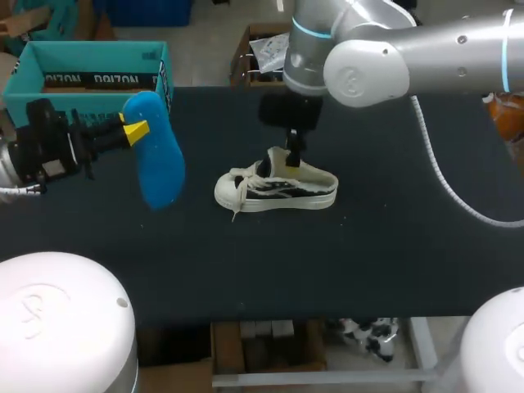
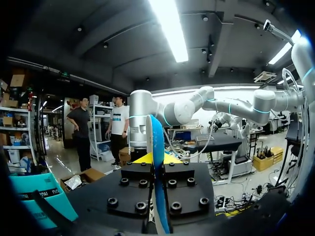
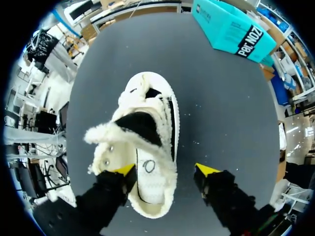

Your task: Open the shoe tongue, take the insole out of the shoe, put the insole back into the shoe, and pack the shoe into the shoebox

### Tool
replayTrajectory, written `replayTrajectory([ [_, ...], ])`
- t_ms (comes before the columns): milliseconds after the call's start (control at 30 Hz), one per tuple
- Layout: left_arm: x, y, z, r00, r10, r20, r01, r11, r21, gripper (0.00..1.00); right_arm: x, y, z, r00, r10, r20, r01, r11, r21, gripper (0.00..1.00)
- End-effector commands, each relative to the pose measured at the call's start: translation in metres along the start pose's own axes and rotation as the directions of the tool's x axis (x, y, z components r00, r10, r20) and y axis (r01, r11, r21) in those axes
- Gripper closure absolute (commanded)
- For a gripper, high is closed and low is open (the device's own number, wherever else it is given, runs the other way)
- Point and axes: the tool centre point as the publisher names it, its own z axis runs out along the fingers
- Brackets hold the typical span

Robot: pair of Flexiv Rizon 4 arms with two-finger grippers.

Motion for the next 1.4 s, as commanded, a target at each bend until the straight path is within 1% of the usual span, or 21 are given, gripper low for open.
replayTrajectory([
  [33,0.007,0.003,-0.002,0.983,-0.002,0.183,0.002,1.000,0.002,1.00,-0.002,0.000,0.003,1.000,0.009,-0.006,-0.009,1.000,0.015,1.00],
  [267,0.005,0.008,-0.003,0.982,-0.021,0.188,0.021,1.000,0.004,1.00,0.000,0.000,0.009,1.000,0.025,-0.011,-0.024,1.000,0.017,1.00],
  [467,-0.004,0.009,-0.003,0.983,-0.035,0.179,0.035,0.999,0.004,1.00,0.003,0.000,0.009,0.997,0.075,0.001,-0.075,0.997,0.020,1.00],
  [567,-0.011,0.009,0.000,0.986,-0.041,0.163,0.040,0.999,0.005,1.00,0.006,0.000,0.005,0.992,0.126,0.001,-0.126,0.992,0.028,1.00],
  [633,-0.016,0.008,0.003,0.988,-0.041,0.149,0.041,0.999,0.006,1.00,0.008,-0.001,0.001,0.983,0.185,-0.002,-0.185,0.982,0.039,1.00],
  [733,-0.026,0.006,0.010,0.992,-0.040,0.123,0.039,0.999,0.011,1.00,0.013,-0.002,-0.005,0.962,0.271,-0.009,-0.271,0.962,0.036,1.00],
  [867,-0.042,0.003,0.025,0.996,-0.034,0.077,0.033,0.999,0.019,1.00,0.020,-0.005,-0.013,0.923,0.384,-0.020,-0.384,0.923,0.013,1.00],
  [933,-0.053,0.001,0.033,0.998,-0.032,0.049,0.030,0.999,0.025,1.00,0.025,-0.007,-0.018,0.890,0.455,-0.024,-0.455,0.891,-0.004,1.00],
  [1000,-0.061,-0.001,0.039,0.999,-0.031,0.024,0.030,0.999,0.034,1.00,0.029,-0.008,-0.021,0.864,0.503,-0.021,-0.504,0.864,-0.025,1.00],
  [1033,-0.065,-0.002,0.043,1.000,-0.030,0.009,0.029,0.999,0.036,1.00,0.032,-0.009,-0.023,0.842,0.539,-0.023,-0.540,0.841,-0.036,1.00],
  [1067,-0.071,-0.003,0.049,1.000,-0.027,-0.013,0.028,0.999,0.042,1.00,0.037,-0.010,-0.025,0.814,0.581,-0.020,-0.581,0.811,-0.069,1.00],
  [1100,-0.073,-0.004,0.052,0.999,-0.026,-0.023,0.027,0.999,0.043,1.00,0.039,-0.011,-0.026,0.796,0.605,-0.023,-0.605,0.792,-0.081,1.00],
  [1200,-0.089,-0.008,0.067,0.997,-0.020,-0.071,0.023,0.998,0.052,1.00,0.050,-0.012,-0.027,0.705,0.708,-0.041,-0.705,0.695,-0.143,1.00],
  [1233,-0.091,-0.008,0.069,0.997,-0.020,-0.080,0.025,0.998,0.054,1.00,0.052,-0.012,-0.027,0.691,0.722,-0.042,-0.718,0.678,-0.156,1.00],
  [1267,-0.095,-0.008,0.075,0.995,-0.020,-0.096,0.025,0.998,0.054,1.00,0.057,-0.011,-0.027,0.657,0.752,-0.054,-0.747,0.640,-0.179,1.00],
  [1300,-0.100,-0.009,0.077,0.994,-0.020,-0.107,0.026,0.998,0.056,1.00,0.059,-0.011,-0.027,0.640,0.767,-0.055,-0.760,0.621,-0.190,1.00],
  [1333,-0.106,-0.009,0.082,0.992,-0.020,-0.128,0.028,0.998,0.061,1.00,0.064,-0.010,-0.027,0.604,0.795,-0.061,-0.785,0.580,-0.217,1.00],
  [1400,-0.110,-0.010,0.087,0.989,-0.016,-0.145,0.025,0.998,0.065,1.00,0.071,-0.010,-0.027,0.549,0.833,-0.073,-0.817,0.516,-0.257,1.00],
])
